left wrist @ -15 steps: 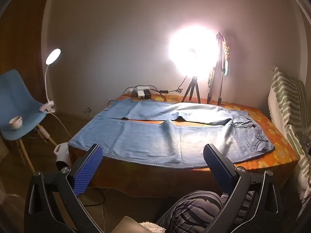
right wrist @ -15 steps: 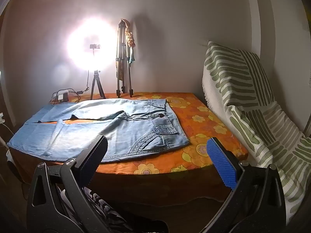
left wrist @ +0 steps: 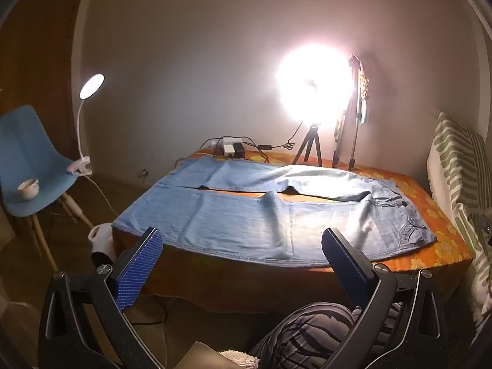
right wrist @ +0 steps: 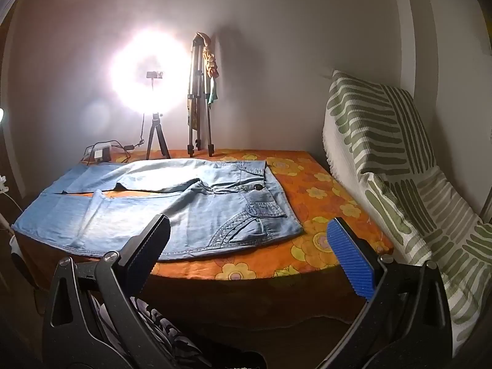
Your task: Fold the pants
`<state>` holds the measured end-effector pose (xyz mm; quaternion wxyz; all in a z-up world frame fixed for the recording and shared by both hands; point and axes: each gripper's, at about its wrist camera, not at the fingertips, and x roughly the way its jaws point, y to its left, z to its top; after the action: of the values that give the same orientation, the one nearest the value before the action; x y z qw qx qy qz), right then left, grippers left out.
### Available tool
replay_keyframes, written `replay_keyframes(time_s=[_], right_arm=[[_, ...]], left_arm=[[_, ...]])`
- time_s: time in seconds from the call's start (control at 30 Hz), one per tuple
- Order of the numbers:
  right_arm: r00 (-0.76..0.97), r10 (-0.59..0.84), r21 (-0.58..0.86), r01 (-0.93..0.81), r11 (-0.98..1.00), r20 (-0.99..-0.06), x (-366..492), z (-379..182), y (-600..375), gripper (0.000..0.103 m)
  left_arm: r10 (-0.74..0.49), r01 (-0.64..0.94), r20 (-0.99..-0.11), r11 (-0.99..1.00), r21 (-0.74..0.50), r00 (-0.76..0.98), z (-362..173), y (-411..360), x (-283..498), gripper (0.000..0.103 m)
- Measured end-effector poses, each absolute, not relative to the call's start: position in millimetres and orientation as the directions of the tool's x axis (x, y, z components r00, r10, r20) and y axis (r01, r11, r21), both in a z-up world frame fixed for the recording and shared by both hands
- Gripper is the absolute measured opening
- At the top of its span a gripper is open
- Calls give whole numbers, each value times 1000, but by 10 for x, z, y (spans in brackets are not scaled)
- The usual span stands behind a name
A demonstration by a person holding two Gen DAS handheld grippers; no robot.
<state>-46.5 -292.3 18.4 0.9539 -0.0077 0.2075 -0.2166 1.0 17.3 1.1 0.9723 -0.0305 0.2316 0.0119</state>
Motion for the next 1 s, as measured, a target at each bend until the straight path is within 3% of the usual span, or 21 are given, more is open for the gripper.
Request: replay_keyframes(time_s=[1.0], right_arm=[[835,-398,-106,388,916,-379,-387,263,-2788,103]], left_arm=[[21,-58,-456,996,-66,890,-36,265,-30,103]])
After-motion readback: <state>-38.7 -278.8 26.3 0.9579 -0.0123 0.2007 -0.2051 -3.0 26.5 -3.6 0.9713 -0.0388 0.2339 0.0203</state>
